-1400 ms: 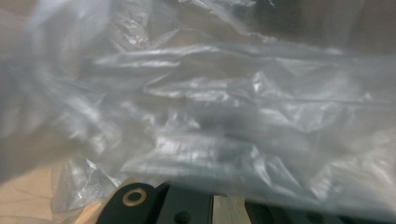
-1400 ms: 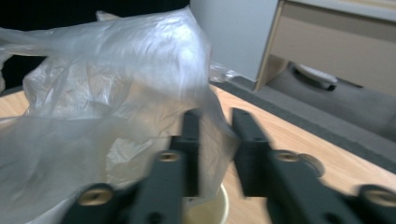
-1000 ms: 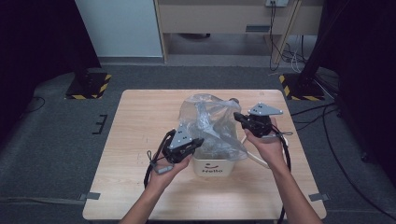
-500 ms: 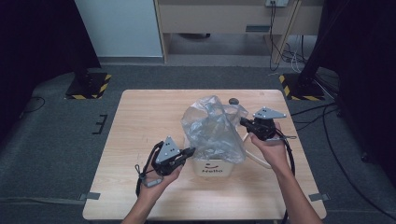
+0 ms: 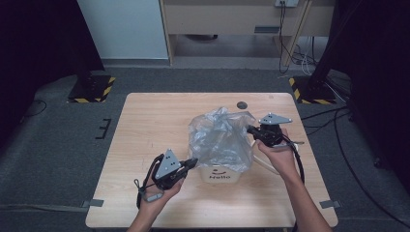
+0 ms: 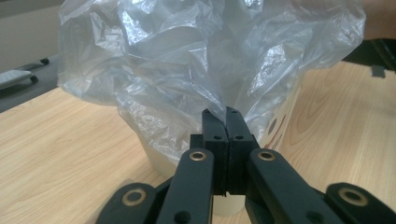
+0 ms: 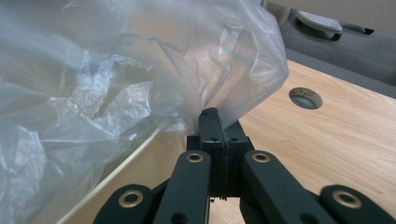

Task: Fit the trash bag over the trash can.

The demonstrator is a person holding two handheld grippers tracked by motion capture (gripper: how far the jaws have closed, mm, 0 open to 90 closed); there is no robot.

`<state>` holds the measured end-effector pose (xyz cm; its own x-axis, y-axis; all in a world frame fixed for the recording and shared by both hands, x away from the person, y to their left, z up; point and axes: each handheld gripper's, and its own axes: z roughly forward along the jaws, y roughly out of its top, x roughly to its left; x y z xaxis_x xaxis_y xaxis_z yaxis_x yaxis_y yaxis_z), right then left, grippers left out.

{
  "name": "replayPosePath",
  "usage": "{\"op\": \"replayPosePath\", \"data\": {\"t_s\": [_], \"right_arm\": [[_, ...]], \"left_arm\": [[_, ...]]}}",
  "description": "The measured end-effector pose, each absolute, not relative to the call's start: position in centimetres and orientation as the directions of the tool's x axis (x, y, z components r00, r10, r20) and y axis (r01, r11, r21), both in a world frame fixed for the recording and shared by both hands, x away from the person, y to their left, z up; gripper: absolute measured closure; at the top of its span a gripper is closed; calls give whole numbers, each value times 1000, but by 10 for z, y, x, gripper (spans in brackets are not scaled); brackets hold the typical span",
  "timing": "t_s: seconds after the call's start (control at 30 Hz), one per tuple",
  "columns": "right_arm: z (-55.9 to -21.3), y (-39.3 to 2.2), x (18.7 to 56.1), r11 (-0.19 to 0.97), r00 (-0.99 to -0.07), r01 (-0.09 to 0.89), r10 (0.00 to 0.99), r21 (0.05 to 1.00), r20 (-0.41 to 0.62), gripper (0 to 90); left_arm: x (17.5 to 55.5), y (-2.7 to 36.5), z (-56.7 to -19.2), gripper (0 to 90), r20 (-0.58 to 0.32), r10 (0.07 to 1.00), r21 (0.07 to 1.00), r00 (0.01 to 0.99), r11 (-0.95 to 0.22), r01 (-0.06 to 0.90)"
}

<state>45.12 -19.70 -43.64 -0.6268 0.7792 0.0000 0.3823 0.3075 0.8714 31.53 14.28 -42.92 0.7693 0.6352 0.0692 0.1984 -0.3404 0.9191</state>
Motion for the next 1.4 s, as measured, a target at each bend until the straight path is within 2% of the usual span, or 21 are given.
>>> {"op": "replayPosePath", "data": {"t_s": [0.3,0.4,1.4], "right_arm": [[-442,-193,450,324,-639,397,769,859,5,900],[-444,-193,449,326,-643,397,766,858,6,900],[-452,-188,454,346,-656,426,755,836,22,900]], "left_arm": [[311,139,-438,896,108,632,905,767,-383,188],[310,136,-442,896,148,628,892,764,-418,171],[311,136,-452,897,148,630,881,762,-434,188]]}}
